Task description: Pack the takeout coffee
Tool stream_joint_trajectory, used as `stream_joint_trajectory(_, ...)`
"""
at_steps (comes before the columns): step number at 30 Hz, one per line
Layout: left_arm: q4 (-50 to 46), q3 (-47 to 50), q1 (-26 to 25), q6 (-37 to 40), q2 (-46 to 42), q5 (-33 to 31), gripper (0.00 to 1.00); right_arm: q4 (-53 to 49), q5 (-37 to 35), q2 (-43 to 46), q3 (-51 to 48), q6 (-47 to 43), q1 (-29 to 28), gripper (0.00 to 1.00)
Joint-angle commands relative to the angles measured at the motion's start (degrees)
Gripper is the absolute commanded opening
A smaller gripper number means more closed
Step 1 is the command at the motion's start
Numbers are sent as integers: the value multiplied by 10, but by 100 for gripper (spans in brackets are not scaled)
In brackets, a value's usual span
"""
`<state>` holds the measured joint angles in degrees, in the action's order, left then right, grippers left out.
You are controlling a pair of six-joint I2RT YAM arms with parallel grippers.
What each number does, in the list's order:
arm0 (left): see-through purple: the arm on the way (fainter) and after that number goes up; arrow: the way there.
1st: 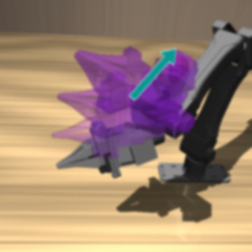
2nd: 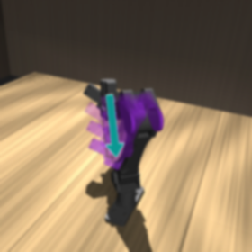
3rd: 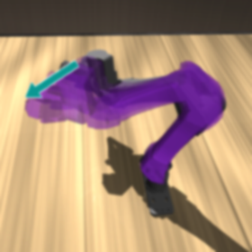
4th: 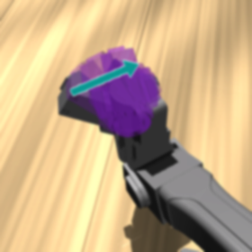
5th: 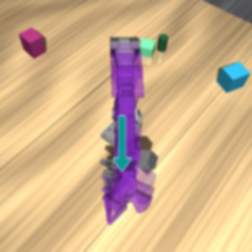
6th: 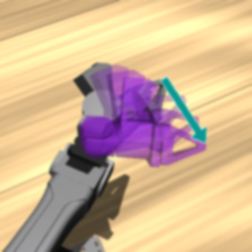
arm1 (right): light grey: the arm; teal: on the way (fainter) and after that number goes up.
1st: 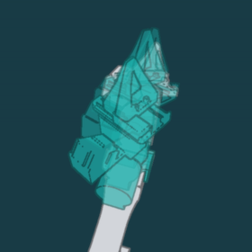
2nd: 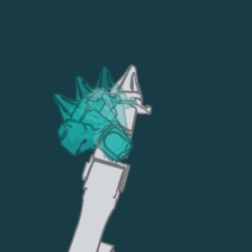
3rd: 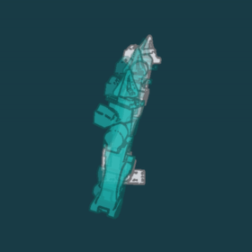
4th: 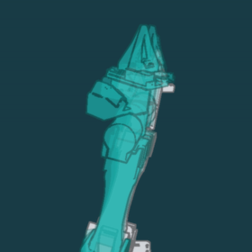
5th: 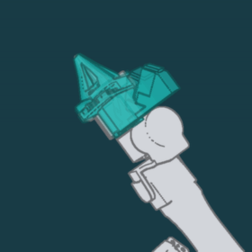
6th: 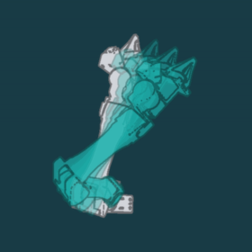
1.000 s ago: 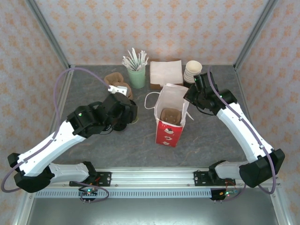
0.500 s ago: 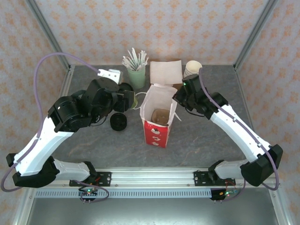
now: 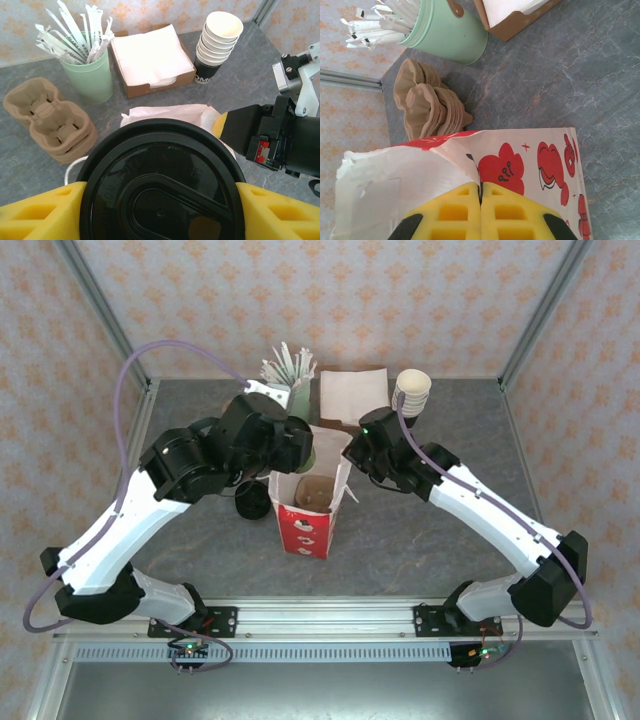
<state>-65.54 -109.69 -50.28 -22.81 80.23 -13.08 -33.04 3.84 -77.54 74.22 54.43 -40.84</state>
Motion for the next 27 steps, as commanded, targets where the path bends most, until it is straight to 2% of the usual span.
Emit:
stream_joint_trajectory(1,21,-9,-6,4,14,12,68,5,-13,2,-1,0,-2,14)
stream_joint_trajectory(6,48,16,-7,5,28,16,67,-16,7,19,5,-43,15,39)
stream_joint_trajectory(11,81,60,-6,8,27,8,68,-15,61,45,7,-123,69,49)
stream_joint_trajectory(16,143,140,-5,-3,-1,-6,66,-52,147,25,82,-252,133,51)
stream_joint_trajectory(20,153,167,-5,-16,-9,-6,65,-79,208,-1,143,-345,163,51)
stream_joint_trajectory(25,147,165,-5,-15,-10,-5,65,-137,257,-69,219,-440,167,50)
stream_joint_trajectory(27,149,172,-5,-9,-14,-14,65,-146,326,-95,236,-484,167,46)
